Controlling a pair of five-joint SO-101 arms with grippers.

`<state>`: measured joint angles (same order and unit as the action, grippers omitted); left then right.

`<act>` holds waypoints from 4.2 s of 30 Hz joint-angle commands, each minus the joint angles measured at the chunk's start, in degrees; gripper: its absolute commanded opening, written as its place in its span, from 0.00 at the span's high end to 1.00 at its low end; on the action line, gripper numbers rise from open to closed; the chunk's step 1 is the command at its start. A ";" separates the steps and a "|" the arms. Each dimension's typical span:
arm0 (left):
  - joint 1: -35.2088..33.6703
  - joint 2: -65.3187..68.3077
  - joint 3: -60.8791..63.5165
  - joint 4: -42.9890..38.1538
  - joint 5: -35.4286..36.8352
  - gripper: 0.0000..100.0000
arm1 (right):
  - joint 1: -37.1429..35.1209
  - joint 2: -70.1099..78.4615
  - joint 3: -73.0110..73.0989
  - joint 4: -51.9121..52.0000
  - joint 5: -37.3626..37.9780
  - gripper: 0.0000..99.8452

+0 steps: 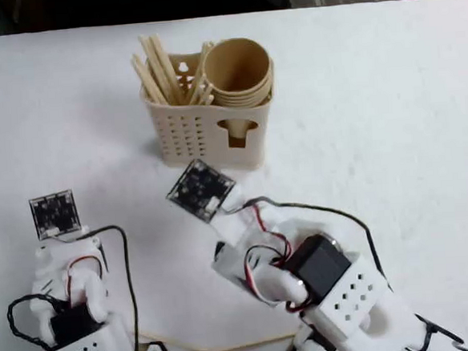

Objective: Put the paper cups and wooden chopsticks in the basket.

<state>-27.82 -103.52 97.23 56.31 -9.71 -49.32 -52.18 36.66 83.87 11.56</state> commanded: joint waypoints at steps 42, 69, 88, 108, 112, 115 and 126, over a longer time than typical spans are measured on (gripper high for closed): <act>-0.48 -0.57 -0.26 17.14 0.53 0.98 | -6.37 1.71 5.63 -7.60 -0.79 0.89; -0.48 -0.57 -0.26 17.14 0.53 0.98 | -0.57 56.84 -5.45 -20.97 12.75 0.80; -0.48 -0.57 -0.26 17.14 0.53 0.98 | 8.66 61.05 -5.63 -21.41 12.40 0.98; -0.48 -0.57 -0.26 17.14 0.53 0.98 | 7.69 48.22 -5.80 -23.16 7.74 0.80; -0.48 -0.57 -0.26 17.14 0.53 0.98 | 3.82 49.98 -5.80 -28.44 7.38 0.80; -0.48 -0.57 -0.26 17.14 0.53 0.98 | 3.65 52.70 -5.80 -33.63 7.38 0.80; -0.48 -0.57 -0.26 17.14 0.53 0.98 | 3.74 68.62 -17.49 -30.29 7.38 0.90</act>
<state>-27.82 -103.60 97.23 73.19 -9.71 -44.92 13.32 23.74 51.34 19.21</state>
